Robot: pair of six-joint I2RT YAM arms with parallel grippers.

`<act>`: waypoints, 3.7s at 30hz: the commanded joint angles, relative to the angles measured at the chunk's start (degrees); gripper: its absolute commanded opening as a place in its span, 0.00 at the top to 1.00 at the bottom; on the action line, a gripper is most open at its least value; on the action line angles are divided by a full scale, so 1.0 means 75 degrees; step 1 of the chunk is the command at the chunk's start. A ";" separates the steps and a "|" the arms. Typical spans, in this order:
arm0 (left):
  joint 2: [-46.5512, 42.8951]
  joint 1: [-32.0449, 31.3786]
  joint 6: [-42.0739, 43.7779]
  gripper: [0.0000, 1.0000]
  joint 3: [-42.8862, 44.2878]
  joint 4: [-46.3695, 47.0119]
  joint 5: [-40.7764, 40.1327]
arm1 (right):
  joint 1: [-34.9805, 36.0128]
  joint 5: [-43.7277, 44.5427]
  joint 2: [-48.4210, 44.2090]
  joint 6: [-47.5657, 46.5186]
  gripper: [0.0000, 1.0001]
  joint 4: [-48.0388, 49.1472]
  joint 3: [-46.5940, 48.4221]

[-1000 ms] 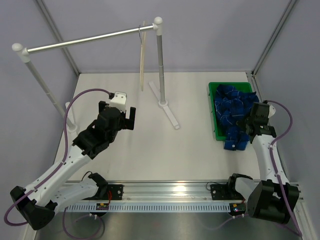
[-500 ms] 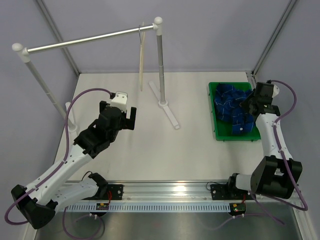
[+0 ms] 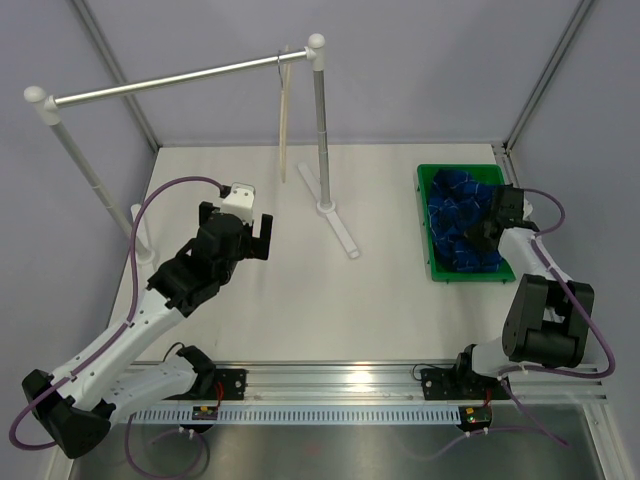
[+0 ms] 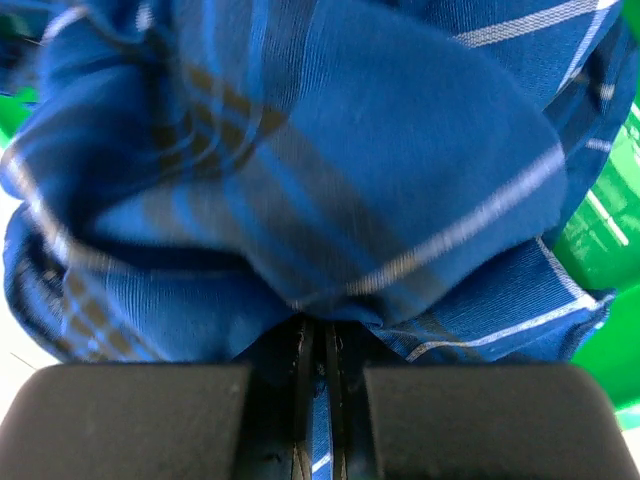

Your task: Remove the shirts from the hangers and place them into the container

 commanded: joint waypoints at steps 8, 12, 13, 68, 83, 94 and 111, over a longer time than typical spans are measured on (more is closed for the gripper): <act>-0.0114 0.0021 -0.0015 0.01 -0.0002 0.0125 -0.0066 | 0.0043 -0.0340 -0.0275 0.0099 0.90 -0.0406 -0.0421; -0.0067 0.0021 -0.0015 0.01 -0.0002 0.0125 -0.0019 | 0.0043 -0.0340 -0.1013 -0.0053 0.59 -0.0674 0.0068; -0.0055 0.0021 -0.0015 0.01 0.0009 0.0114 -0.0019 | 0.0043 -0.0317 -0.1131 -0.0076 0.56 -0.0780 0.0245; -0.1649 0.0033 -0.0167 0.01 -0.1045 0.0582 -0.1074 | 0.0243 -0.2016 0.1951 -0.0533 0.01 -0.0030 0.1465; -0.1696 0.0033 -0.0155 0.01 -0.1034 0.0571 -0.1097 | 0.0278 -0.1243 -0.0673 -0.1060 0.01 -0.1507 0.2695; -0.1988 0.0033 -0.0412 0.01 -0.0788 0.0337 -0.1179 | 0.0278 -0.0915 -0.2991 -0.1354 0.00 -0.2116 0.3188; -0.3288 0.0033 -0.0999 0.01 0.0583 -0.1960 -0.1379 | 0.0278 -0.0832 -0.6815 -0.1622 0.01 -0.2667 0.3457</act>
